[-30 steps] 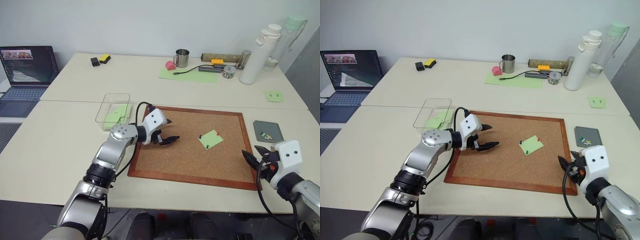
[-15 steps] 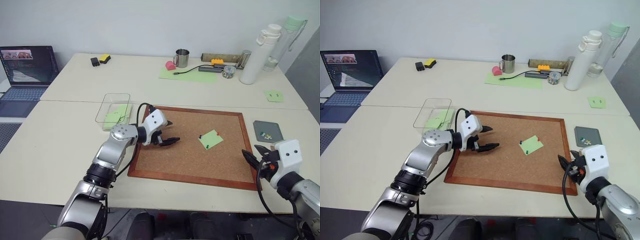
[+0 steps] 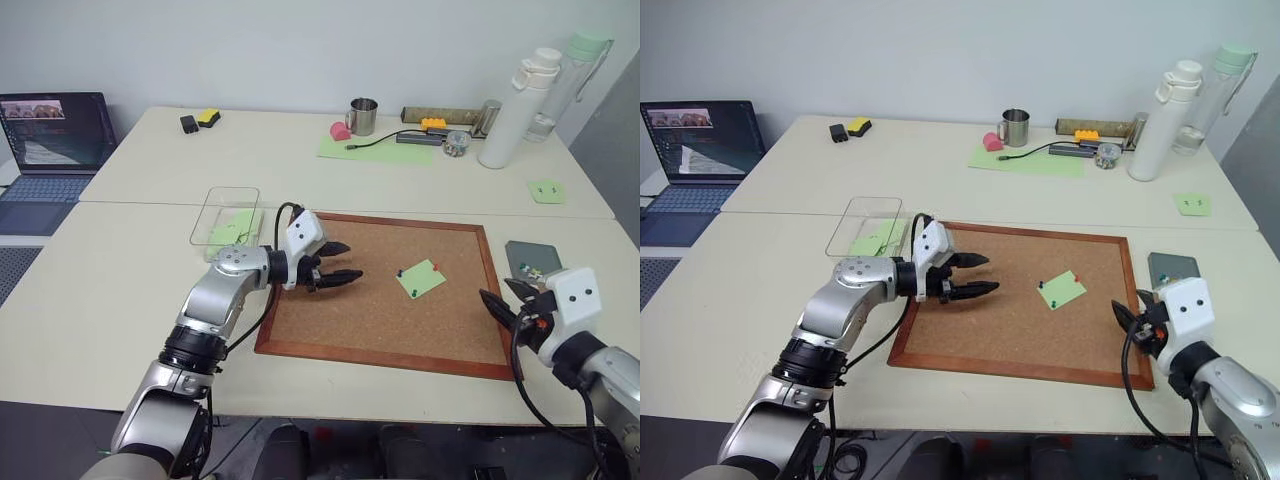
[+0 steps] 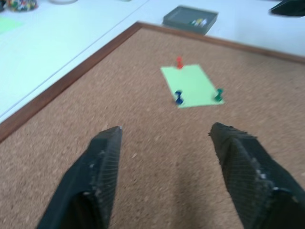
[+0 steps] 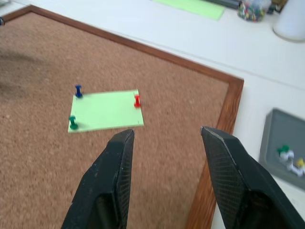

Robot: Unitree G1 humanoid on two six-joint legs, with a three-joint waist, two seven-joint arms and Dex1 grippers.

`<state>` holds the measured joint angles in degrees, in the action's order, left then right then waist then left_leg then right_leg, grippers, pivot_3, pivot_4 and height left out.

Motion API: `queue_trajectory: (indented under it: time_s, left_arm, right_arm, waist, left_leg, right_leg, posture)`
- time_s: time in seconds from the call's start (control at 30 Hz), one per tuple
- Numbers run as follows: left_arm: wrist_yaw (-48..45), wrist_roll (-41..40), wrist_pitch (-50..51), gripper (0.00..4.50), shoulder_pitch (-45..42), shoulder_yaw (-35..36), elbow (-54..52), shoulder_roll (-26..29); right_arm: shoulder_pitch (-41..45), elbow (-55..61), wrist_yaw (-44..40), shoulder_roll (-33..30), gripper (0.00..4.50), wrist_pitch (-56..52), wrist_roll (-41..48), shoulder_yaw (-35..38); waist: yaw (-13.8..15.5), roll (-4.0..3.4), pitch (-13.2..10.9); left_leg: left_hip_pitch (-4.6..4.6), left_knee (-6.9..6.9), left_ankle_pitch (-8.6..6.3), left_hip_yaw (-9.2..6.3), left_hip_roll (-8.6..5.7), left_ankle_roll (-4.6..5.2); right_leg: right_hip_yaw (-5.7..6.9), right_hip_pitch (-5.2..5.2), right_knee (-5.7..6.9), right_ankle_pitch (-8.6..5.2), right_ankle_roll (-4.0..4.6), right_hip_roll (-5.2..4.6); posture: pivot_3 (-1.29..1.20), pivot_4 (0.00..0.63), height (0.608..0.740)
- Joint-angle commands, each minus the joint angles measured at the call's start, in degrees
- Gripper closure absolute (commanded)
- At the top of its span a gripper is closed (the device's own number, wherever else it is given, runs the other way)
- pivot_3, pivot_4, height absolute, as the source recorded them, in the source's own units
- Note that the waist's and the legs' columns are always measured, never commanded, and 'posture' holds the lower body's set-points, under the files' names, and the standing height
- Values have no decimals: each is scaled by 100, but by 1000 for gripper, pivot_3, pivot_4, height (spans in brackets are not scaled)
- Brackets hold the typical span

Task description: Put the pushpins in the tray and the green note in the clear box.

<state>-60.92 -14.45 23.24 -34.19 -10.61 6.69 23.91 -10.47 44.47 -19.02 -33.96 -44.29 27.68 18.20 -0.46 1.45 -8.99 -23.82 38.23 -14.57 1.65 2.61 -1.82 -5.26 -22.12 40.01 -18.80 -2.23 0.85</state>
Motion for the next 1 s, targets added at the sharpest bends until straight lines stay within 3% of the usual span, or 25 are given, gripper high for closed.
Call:
queue_trajectory:
  time_s: [0.03,0.4,1.0]
  left_arm:
    - [-110,-281,132,2401,12,103,-354,23]
    - [95,-403,209,4434,191,56,-609,-127]
    - [604,692,-756,4434,765,-750,483,-357]
  right_arm:
    - [429,-137,-100,-61,2188,89,-126,-451]
    - [1544,-1375,-150,252,2188,519,-672,-1464]
    - [2470,-3457,-1,1147,2188,1251,-1298,-1685]
  waist:
    - [-4,0,0]
    - [1,0,0]
    - [12,-15,13]
  left_leg:
    - [1,0,0,0,0,0]
    - [-2,6,0,-1,3,0]
    - [3,14,-1,3,5,1]
  right_leg:
    - [0,0,0,0,0,0]
    - [0,-1,0,0,0,-1]
    - [-5,3,6,1,2,-3]
  posture:
    - [0,150,740]
    - [0,150,740]
    - [0,150,740]
